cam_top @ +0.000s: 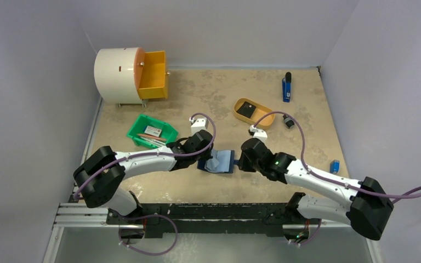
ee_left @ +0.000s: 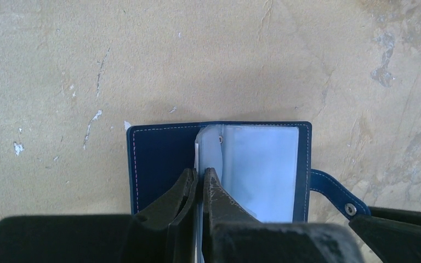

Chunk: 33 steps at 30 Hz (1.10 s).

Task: Put the credit cards into the card holder
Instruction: Open the card holder at the center of the board.

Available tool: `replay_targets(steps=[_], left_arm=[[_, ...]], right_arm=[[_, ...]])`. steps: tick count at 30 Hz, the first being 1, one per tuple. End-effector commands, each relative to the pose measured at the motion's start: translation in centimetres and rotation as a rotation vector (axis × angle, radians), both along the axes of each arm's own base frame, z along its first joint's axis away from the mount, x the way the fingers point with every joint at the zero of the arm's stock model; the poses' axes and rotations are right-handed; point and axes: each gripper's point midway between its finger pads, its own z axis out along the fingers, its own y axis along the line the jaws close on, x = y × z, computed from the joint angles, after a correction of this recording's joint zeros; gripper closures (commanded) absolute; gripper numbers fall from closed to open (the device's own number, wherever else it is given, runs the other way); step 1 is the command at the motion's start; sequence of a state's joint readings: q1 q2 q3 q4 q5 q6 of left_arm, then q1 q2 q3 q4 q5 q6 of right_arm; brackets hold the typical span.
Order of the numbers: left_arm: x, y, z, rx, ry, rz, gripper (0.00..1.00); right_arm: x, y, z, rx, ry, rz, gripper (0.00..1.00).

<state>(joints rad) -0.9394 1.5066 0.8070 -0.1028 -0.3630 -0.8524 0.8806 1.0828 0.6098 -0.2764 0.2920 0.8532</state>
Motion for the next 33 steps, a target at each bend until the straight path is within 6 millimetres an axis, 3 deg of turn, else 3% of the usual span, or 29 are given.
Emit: replay_targets(steps=[1,3,5,8,11,13,15,20,26,33], left_arm=[[0.5,-0.7,1.5,-0.021,-0.022,0.002,1.0],[0.5,-0.7,1.5,-0.017,-0.017,0.007,1.0],[0.5,-0.7,1.5,-0.015,-0.016,0.011,1.0],[0.6,-0.7,1.6,-0.017,-0.015,0.019,1.0],[0.6,-0.8,1.7,-0.026,-0.013,0.021,1.0],[0.6,-0.8,1.8,-0.032,-0.012,0.025,1.0],[0.7,-0.8,1.9,-0.037,-0.014,0.031,1.0],[0.6,-0.8,2.0,-0.052,-0.016,0.04,1.0],[0.5,-0.6,2.1,-0.065,-0.019,0.047,1.0],[0.5,-0.7,2.3,-0.078,-0.02,0.05,1.0]], right_arm=[[-0.2,-1.5,-0.7,-0.012,0.041,-0.065,0.66],[0.1,-1.7,0.3,0.0,0.015,-0.069,0.49],[0.3,-1.7,2.1,0.031,-0.03,-0.065,0.4],[1.5,-0.6,6.4,0.097,-0.167,0.015,0.39],[1.0,3.3,9.9,0.252,-0.237,0.201,0.43],[0.2,5.8,10.8,0.338,-0.219,0.303,0.47],[-0.3,7.6,9.9,0.378,-0.156,0.359,0.49],[0.4,9.9,7.4,0.428,-0.088,0.382,0.49],[2.0,9.3,4.4,0.442,-0.025,0.326,0.45],[2.4,9.2,1.1,0.421,0.031,0.334,0.45]])
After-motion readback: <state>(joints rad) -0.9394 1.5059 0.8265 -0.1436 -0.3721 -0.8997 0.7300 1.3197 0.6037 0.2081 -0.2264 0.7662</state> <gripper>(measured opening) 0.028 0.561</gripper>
